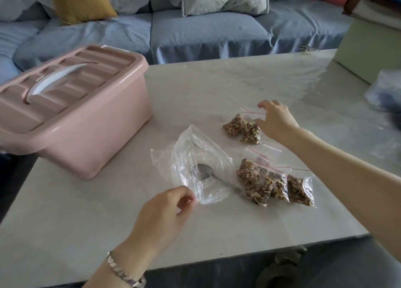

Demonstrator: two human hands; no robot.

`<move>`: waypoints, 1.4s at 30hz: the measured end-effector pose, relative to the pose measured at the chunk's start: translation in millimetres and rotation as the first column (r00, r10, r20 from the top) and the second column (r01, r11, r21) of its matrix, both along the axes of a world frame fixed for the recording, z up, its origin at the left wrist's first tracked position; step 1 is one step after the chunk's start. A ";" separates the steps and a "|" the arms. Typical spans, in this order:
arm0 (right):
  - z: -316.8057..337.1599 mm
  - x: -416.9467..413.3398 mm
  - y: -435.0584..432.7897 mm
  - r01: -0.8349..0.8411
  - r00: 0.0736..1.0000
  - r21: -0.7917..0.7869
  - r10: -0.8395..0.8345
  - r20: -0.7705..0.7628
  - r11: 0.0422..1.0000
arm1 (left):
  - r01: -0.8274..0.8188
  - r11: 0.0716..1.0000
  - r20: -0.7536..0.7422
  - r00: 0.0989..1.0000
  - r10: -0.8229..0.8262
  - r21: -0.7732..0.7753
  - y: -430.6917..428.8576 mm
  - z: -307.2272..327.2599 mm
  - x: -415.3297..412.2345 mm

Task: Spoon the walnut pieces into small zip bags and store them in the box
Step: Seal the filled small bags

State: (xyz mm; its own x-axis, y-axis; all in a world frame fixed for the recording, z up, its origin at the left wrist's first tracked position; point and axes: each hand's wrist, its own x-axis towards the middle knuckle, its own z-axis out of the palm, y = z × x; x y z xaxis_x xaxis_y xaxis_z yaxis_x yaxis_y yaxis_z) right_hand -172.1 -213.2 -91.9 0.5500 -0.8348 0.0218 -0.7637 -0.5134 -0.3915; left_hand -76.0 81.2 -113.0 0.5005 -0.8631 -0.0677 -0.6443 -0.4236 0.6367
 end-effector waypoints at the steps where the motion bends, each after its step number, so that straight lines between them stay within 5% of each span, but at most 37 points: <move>1: -2.5 7.1 -8.1 0.015 0.998 0.065 -0.011 -0.059 0.998 | -0.010 1.000 0.010 1.000 0.010 0.004 0.6 1.0 0.7; 5: -14.3 22.0 -23.3 0.066 0.995 0.191 -0.051 -0.082 0.979 | -0.047 0.999 0.008 0.999 0.047 0.002 3.7 5.9 6.2; 17: 36.4 -27.0 42.1 -0.155 0.955 -0.054 0.164 0.249 0.986 | -0.054 0.994 -0.041 0.998 0.050 -0.097 -10.3 16.8 4.8; 22: 42.5 -44.2 112.3 -0.294 0.874 0.105 0.223 0.432 0.950 | -0.080 0.977 -0.184 0.982 0.043 -0.198 -14.1 17.5 -8.6; 28: -17.9 -43.9 167.6 -0.482 0.848 0.226 0.386 0.362 0.847 | -0.039 0.978 -0.435 0.899 -0.056 -0.206 -3.9 -7.2 -14.8; 37: -49.1 -46.6 188.7 -0.351 0.879 0.507 0.089 0.469 0.787 | -0.171 0.964 -0.482 0.875 0.053 -0.204 -1.3 -29.3 -22.9; 42: -49.4 -47.5 187.9 -0.326 0.860 0.516 0.021 0.511 0.792 | -0.221 0.956 -0.531 0.843 0.089 -0.191 -3.7 -27.8 -24.7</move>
